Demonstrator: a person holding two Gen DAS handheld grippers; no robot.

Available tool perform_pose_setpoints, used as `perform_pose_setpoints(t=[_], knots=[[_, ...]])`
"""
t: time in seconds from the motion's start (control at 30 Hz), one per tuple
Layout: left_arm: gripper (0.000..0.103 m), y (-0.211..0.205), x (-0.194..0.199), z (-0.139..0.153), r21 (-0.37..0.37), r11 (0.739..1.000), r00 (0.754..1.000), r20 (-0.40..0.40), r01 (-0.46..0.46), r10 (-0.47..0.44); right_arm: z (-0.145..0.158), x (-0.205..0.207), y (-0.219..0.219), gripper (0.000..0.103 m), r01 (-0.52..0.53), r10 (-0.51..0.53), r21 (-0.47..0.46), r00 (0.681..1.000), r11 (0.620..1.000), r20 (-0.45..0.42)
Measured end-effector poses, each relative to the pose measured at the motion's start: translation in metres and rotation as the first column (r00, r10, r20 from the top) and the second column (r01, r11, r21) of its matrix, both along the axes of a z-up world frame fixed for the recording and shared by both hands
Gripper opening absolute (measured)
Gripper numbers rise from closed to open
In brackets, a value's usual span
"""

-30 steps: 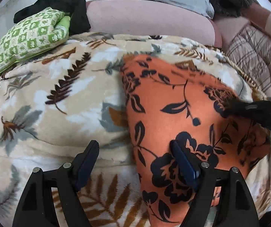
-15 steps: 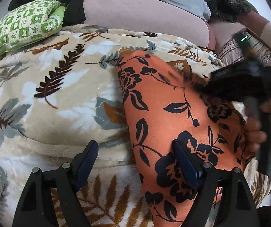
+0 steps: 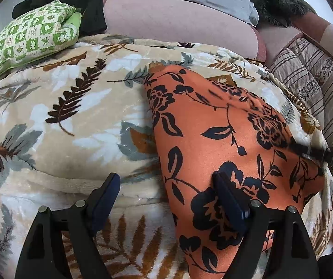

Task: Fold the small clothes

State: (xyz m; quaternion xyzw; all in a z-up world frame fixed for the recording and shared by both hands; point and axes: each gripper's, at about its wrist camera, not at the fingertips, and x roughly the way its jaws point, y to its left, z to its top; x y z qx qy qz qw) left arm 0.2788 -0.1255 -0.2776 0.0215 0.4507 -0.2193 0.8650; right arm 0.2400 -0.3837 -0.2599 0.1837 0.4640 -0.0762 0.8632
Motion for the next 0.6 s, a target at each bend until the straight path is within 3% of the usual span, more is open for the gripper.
perform_pose_setpoints(t=[0.07,0.2,0.4,0.5,0.6], knots=[[0.085,-0.001,-0.002,-0.001,0.007,1.000,1.000,0.010,0.002,-0.002,-0.020,-0.013,0.002,0.020,-0.007,0.007,-0.006,1.000,1.000,-0.005],[0.085,-0.002,-0.004,-0.001,0.029,1.000,0.999,0.042,0.003,-0.004,-0.029,-0.031,-0.004,0.021,0.011,-0.014,0.026,0.995,1.000,0.098],[0.085,-0.005,-0.004,0.000,0.038,0.999,0.999,0.047,-0.010,0.008,-0.015,-0.043,-0.002,0.021,-0.005,0.004,0.004,0.993,1.000,0.116],[0.085,-0.008,-0.006,0.001,0.057,0.998,0.998,0.070,-0.008,0.004,-0.030,-0.040,0.001,0.023,-0.034,0.037,-0.026,0.996,0.999,0.086],[0.085,-0.009,-0.008,0.003,0.071,0.997,0.997,0.082,-0.010,0.005,-0.033,-0.039,-0.008,0.024,-0.027,0.024,0.030,0.996,0.999,0.091]])
